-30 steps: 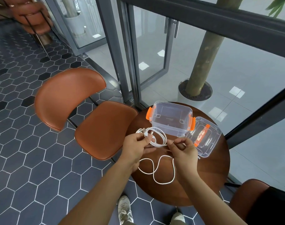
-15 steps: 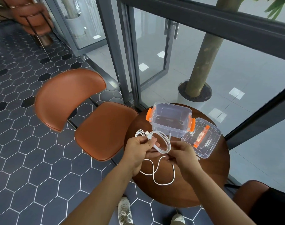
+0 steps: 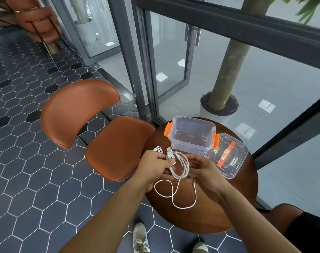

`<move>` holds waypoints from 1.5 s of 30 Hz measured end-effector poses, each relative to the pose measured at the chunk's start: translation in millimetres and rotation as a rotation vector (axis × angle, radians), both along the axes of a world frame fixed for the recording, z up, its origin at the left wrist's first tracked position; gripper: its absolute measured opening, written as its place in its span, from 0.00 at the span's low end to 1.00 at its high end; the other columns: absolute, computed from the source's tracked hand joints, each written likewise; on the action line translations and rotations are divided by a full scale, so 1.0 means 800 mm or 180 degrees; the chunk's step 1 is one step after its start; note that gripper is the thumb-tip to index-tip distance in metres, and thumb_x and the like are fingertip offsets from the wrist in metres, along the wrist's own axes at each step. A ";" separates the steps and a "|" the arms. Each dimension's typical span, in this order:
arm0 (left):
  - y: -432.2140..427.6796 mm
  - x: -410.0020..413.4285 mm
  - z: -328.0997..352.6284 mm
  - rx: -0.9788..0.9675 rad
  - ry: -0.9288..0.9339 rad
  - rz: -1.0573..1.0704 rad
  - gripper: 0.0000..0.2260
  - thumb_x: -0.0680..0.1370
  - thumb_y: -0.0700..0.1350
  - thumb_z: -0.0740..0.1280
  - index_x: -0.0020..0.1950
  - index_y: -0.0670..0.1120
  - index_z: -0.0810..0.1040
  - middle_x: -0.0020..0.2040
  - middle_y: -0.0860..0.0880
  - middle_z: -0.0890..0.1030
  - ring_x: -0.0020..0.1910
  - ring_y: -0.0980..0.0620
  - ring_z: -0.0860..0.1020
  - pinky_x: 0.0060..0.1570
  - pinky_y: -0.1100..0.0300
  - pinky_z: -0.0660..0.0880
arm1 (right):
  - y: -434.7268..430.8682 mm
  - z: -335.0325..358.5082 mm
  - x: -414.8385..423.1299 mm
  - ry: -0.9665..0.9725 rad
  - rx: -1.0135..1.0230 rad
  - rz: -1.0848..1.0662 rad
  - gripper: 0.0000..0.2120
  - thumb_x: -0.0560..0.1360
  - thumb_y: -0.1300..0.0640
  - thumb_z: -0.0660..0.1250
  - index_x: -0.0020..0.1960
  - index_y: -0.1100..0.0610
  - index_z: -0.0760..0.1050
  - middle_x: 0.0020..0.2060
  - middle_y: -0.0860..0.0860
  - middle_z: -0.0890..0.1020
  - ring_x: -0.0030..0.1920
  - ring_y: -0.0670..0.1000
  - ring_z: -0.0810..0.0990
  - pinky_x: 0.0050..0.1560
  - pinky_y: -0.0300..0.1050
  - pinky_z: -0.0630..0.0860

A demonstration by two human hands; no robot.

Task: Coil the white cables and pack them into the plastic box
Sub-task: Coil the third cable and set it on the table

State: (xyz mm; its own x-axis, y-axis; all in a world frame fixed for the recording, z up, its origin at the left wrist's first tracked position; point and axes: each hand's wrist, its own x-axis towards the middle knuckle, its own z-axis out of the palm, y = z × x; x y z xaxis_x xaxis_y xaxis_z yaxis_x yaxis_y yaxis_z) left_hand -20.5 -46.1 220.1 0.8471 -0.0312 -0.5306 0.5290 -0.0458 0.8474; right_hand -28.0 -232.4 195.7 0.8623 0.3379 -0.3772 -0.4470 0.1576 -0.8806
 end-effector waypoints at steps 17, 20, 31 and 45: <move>-0.001 -0.004 -0.016 0.0788 -0.0129 -0.0237 0.07 0.76 0.36 0.71 0.39 0.35 0.83 0.35 0.38 0.82 0.33 0.42 0.85 0.32 0.55 0.82 | 0.037 -0.019 -0.006 -0.1550 -0.2603 -0.0365 0.06 0.76 0.53 0.71 0.53 0.48 0.83 0.44 0.45 0.85 0.42 0.43 0.83 0.43 0.43 0.81; 0.000 -0.005 -0.021 0.0810 -0.0110 -0.0241 0.07 0.76 0.37 0.71 0.40 0.35 0.83 0.35 0.38 0.82 0.35 0.41 0.85 0.33 0.52 0.83 | 0.037 -0.024 -0.004 -0.1898 -0.2739 -0.0470 0.05 0.75 0.57 0.73 0.50 0.54 0.84 0.55 0.45 0.83 0.46 0.41 0.81 0.44 0.29 0.75; -0.001 0.000 -0.033 0.0573 -0.0179 0.0371 0.08 0.78 0.36 0.68 0.39 0.41 0.83 0.41 0.37 0.85 0.37 0.37 0.85 0.44 0.40 0.83 | 0.039 -0.012 -0.003 0.0705 0.0102 -0.2559 0.05 0.81 0.67 0.62 0.56 0.66 0.73 0.43 0.64 0.85 0.42 0.61 0.86 0.41 0.51 0.84; 0.004 0.001 -0.025 0.0857 -0.0419 -0.0454 0.03 0.77 0.38 0.71 0.45 0.42 0.86 0.38 0.43 0.86 0.38 0.45 0.86 0.41 0.42 0.84 | 0.023 -0.034 0.012 0.0726 -0.0176 -0.0406 0.13 0.83 0.60 0.61 0.54 0.69 0.81 0.48 0.67 0.85 0.46 0.62 0.85 0.54 0.60 0.82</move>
State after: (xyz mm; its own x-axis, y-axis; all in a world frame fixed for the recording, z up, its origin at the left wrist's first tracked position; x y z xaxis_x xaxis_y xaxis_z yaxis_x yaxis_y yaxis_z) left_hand -19.6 -42.5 199.9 0.9061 -0.0278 -0.4221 0.3880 -0.3430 0.8554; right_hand -18.7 -214.3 168.4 0.7872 0.2054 -0.5815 -0.6144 0.1799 -0.7682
